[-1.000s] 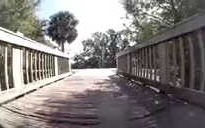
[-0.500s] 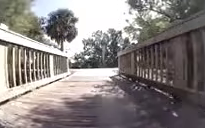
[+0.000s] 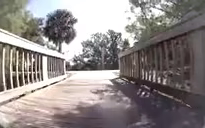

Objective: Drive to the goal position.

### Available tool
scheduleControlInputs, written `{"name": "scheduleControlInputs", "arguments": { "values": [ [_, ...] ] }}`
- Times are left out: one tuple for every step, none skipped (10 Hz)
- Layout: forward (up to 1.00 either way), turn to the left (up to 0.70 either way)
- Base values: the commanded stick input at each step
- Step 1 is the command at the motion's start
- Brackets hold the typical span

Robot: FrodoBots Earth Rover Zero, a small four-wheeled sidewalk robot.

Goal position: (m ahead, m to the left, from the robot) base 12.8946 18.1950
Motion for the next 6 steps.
{"name": "scheduleControlInputs", "arguments": {
  "values": [
    [0.70, 0.00],
    [0.70, 0.00],
    [0.70, 0.00],
    [0.70, 0.00],
    [0.70, 0.00],
    [0.70, 0.00]
  ]
}}
